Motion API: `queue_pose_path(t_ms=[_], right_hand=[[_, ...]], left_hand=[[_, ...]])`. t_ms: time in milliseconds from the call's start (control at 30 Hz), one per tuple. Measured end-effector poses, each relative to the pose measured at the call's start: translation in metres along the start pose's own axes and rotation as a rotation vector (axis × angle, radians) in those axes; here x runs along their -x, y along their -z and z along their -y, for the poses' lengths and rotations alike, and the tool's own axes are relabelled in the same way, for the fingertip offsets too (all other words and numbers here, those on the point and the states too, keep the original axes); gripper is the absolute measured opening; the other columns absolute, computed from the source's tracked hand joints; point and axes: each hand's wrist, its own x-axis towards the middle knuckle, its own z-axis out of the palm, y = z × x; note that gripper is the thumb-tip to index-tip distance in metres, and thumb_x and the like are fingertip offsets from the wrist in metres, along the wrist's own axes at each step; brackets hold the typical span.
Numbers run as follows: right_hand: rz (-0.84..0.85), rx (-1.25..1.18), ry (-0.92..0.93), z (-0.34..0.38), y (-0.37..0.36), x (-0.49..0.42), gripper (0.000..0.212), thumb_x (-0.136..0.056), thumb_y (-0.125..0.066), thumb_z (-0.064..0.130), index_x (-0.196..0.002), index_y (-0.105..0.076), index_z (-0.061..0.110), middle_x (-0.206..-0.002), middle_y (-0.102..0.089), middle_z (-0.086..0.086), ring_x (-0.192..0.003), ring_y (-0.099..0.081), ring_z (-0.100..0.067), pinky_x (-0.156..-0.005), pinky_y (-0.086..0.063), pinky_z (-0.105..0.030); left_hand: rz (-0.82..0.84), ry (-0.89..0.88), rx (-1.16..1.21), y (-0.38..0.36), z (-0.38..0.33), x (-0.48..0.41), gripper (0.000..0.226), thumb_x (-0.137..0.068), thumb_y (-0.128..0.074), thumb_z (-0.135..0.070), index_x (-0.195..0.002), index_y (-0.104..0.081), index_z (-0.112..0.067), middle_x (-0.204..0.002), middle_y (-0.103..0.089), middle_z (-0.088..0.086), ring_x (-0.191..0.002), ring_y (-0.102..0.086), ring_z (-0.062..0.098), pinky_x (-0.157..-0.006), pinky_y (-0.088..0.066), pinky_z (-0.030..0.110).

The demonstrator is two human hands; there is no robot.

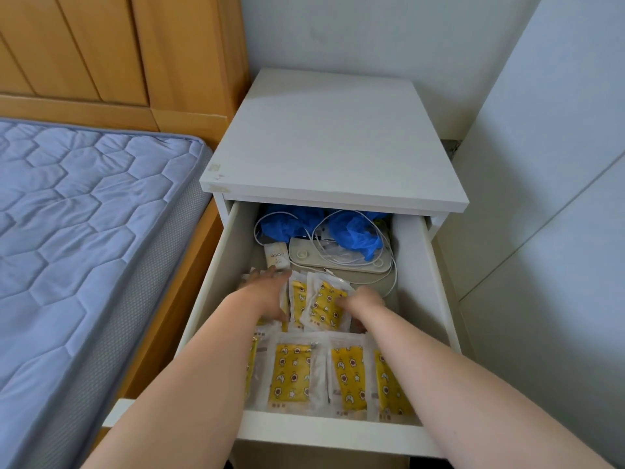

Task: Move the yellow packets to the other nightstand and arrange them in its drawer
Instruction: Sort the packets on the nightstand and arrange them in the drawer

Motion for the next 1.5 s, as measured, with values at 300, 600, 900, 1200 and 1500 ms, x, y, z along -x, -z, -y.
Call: queue_pose_path(t_ms=[300, 600, 900, 1200, 1500], right_hand=[[-0.093, 0.176, -0.025, 0.021, -0.021, -0.011, 0.074, -0.077, -0.064, 0.062, -0.129, -0.051, 0.011, -0.131, -0.053, -0.011, -0.127, -0.041, -0.028, -0.102, -0.040, -0.034], [-0.022, 0.033, -0.094, 0.037, -0.023, -0.013, 0.058, -0.083, -0.069, 0.043, -0.127, -0.053, 0.008, -0.127, -0.059, -0.004, -0.115, -0.059, -0.016, -0.088, -0.047, -0.022], [0.011, 0.015, -0.127, 0.036, -0.019, -0.014, 0.063, -0.083, -0.069, 0.042, -0.132, -0.049, 0.009, -0.128, -0.057, -0.004, -0.115, -0.057, -0.017, -0.076, -0.044, -0.023], [-0.103, -0.117, -0.052, 0.029, -0.033, -0.013, 0.069, -0.091, -0.060, 0.019, -0.144, -0.020, -0.002, -0.135, -0.052, -0.012, -0.119, -0.055, -0.026, -0.086, -0.047, -0.029], [-0.028, 0.110, 0.122, 0.026, -0.035, -0.010, 0.078, -0.086, -0.066, 0.030, -0.144, -0.023, -0.001, -0.147, -0.029, -0.018, -0.129, -0.043, -0.026, -0.098, -0.041, -0.030]], left_hand=[[0.020, 0.015, 0.145, 0.000, -0.001, -0.006, 0.097, -0.087, -0.064, -0.025, -0.152, 0.008, -0.029, -0.161, 0.008, 0.002, -0.148, 0.007, 0.030, -0.118, -0.010, 0.051], [-0.007, 0.012, -0.043, -0.010, -0.002, -0.009, 0.091, -0.085, -0.068, -0.040, -0.153, -0.008, -0.032, -0.162, 0.006, 0.001, -0.148, 0.006, 0.030, -0.118, -0.009, 0.053], [-0.012, 0.013, -0.187, -0.020, -0.012, -0.016, 0.091, -0.086, -0.061, -0.053, -0.153, -0.003, -0.033, -0.161, 0.011, 0.004, -0.146, 0.014, 0.032, -0.116, -0.001, 0.058], [0.040, -0.057, -0.103, -0.025, -0.013, -0.020, 0.092, -0.090, -0.054, -0.052, -0.152, 0.009, -0.028, -0.160, 0.017, 0.002, -0.146, 0.017, 0.028, -0.115, 0.005, 0.057], [0.048, -0.053, -0.039, -0.021, 0.004, -0.020, 0.085, -0.093, -0.050, -0.052, -0.151, 0.010, -0.037, -0.160, 0.017, 0.000, -0.146, 0.017, 0.026, -0.117, 0.004, 0.053]])
